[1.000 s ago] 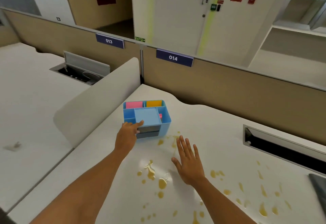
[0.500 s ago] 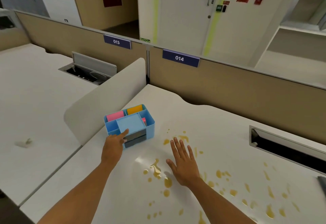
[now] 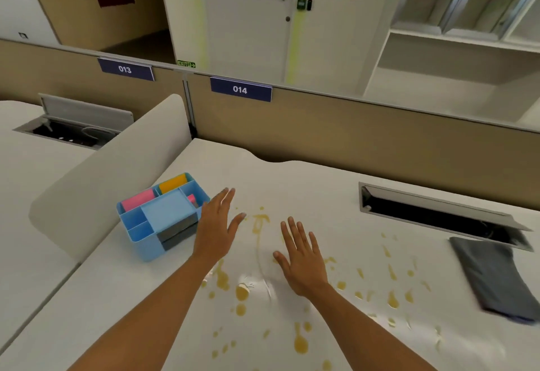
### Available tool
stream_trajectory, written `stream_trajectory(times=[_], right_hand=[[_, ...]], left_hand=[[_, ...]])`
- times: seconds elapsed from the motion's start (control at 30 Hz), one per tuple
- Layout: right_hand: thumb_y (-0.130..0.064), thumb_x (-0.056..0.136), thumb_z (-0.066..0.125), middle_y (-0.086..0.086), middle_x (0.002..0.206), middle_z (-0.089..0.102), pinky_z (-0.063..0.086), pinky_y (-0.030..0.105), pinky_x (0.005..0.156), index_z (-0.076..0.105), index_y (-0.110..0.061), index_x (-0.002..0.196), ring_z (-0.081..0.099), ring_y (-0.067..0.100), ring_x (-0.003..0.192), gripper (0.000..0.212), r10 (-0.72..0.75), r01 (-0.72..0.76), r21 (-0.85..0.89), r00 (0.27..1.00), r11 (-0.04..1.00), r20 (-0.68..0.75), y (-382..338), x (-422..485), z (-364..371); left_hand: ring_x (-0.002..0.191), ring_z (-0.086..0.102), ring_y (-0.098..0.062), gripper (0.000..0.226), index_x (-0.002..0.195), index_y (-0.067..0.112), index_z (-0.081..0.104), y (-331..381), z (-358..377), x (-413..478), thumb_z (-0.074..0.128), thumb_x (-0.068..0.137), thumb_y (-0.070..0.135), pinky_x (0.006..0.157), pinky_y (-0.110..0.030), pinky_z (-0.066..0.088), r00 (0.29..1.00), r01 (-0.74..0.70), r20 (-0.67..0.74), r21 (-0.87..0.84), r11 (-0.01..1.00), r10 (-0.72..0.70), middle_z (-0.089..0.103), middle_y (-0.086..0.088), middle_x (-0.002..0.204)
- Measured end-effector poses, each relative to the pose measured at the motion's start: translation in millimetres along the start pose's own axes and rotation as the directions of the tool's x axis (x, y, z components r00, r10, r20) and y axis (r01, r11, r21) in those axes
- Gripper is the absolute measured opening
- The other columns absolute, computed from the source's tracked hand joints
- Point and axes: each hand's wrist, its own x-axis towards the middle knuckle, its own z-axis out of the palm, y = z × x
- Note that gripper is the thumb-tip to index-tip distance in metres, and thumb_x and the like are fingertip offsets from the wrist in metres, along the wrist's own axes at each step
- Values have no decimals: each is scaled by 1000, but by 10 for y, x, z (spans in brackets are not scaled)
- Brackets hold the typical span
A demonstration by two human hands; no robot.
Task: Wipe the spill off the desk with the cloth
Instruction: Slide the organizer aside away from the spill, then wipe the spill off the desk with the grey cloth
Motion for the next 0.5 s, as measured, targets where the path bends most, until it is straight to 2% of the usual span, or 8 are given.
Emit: stream_trajectory(times=[0.1,0.2,0.27,0.37,0.5], right_hand=[[-59,98,6,-10,158,-31,-13,38,121,-22,-29,151,-30,10,145,66,72,-72,1,997,997,-18,253,-181,-75],[-59,98,5,-10,158,-30,-13,37,121,-21,-30,151,-30,9,145,66,148,-148,12,988,989,-43,518,-380,-135],[-59,98,5,-10,159,-30,-13,37,121,-20,-30,152,-29,10,145,66,200,-199,13,978,980,-52,685,-512,-182],[-60,98,7,-10,159,-29,-13,36,121,-19,-29,152,-28,10,146,67,292,-292,15,954,956,-68,980,-755,-233],[-62,97,9,-10,159,-28,-15,36,120,-18,-31,152,-28,10,145,69,411,-408,49,909,912,-69,1367,-1035,-262]], left_hand=[[145,32,-29,80,150,19,33,385,292,-25,17,90,70,119,-49,19,990,-100,96,-15,995,101,35,-8,157],[148,27,-26,67,151,19,29,733,530,-86,30,97,57,121,-45,13,969,-180,168,-22,983,181,30,-5,160],[148,28,-24,64,152,20,28,922,661,-149,31,98,54,121,-44,15,957,-208,202,-26,978,209,28,-4,160],[147,30,-21,69,152,21,27,1227,875,-268,20,96,60,121,-44,20,934,-241,269,-14,971,235,28,-3,161],[148,26,-22,74,153,21,25,1485,1145,-397,14,92,63,121,-43,18,889,-305,344,-45,951,302,25,-2,161]])
